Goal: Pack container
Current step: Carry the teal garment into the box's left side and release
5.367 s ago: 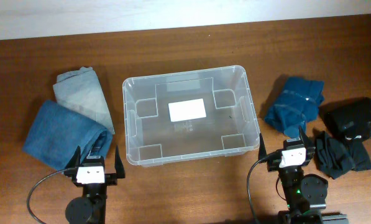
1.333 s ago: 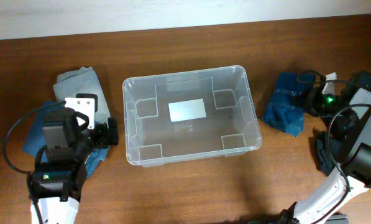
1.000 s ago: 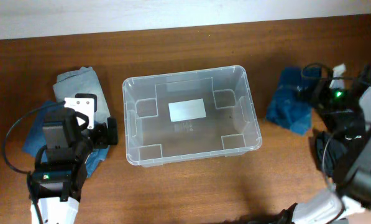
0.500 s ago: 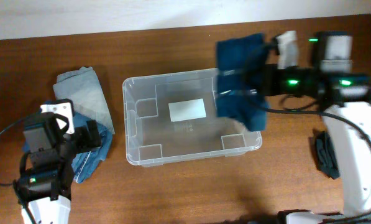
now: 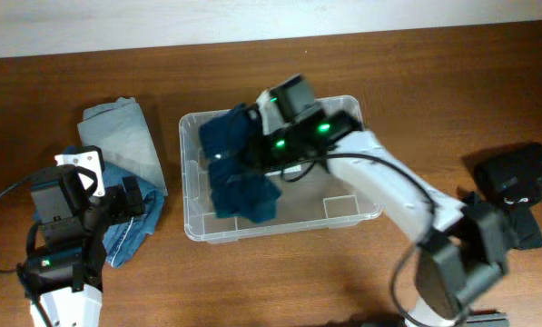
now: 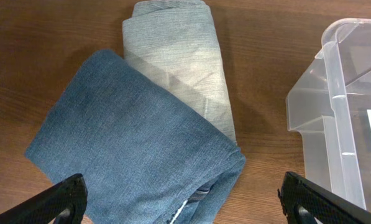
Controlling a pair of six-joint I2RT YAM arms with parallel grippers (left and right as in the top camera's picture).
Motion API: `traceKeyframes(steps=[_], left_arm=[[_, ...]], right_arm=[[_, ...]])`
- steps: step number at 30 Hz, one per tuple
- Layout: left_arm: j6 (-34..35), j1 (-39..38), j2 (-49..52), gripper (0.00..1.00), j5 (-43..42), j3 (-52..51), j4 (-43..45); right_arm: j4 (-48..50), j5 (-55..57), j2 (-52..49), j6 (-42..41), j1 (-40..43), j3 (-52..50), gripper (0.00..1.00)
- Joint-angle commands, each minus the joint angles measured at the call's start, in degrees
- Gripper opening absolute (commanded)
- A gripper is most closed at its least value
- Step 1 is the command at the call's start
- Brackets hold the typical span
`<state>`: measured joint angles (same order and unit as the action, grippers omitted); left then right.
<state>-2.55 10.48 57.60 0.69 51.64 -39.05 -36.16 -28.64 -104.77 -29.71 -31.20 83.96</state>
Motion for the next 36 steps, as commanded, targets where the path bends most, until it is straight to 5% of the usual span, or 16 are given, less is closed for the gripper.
traceKeyframes(steps=[1,6,8,10,11,18,25,30,36], left_arm=[[0.59,0.35,0.83,1.0,0.17,1.18,-0.09],[0.59,0.35,1.38,0.99,0.17,1.18,-0.09],[0.59,0.35,1.55,0.99,0.17,1.18,-0.09],[0.59,0.35,1.7,0.99,0.17,1.18,-0.07],[0.59,0.35,1.7,0.99,0.17,1.18,-0.07],[0.59,0.35,1.7,0.99,0.2,1.18,-0.09],[0.57,0.35,1.7,0.99,0.2,1.18,-0.02],[0.59,0.35,1.7,0.99,0.17,1.18,0.0],[0.59,0.35,1.7,0.99,0.17,1.18,0.07]], right_arm=[[2.97,2.27,-3.58,-6.78,-2.19,-0.13,0.23],[5.4,3.37,-8.22,-6.82,-2.51,-0.15,0.23],[5.57,4.33,-9.11,-5.97,-2.47,-0.15,0.32],[5.55,4.35,-9.55,-3.21,-2.49,-0.15,0.63],[5.55,4.33,-9.55,-2.29,-2.49,-0.15,0.99],[3.45,6.54,-5.44,2.34,-1.2,0.11,0.98],[-6.29,16.87,11.37,8.15,6.99,1.95,0.98],[-14.88,24.17,22.64,8.33,22.51,1.92,0.98],[-21.99,20.65,23.47,10.03,49.9,0.76,0.98]])
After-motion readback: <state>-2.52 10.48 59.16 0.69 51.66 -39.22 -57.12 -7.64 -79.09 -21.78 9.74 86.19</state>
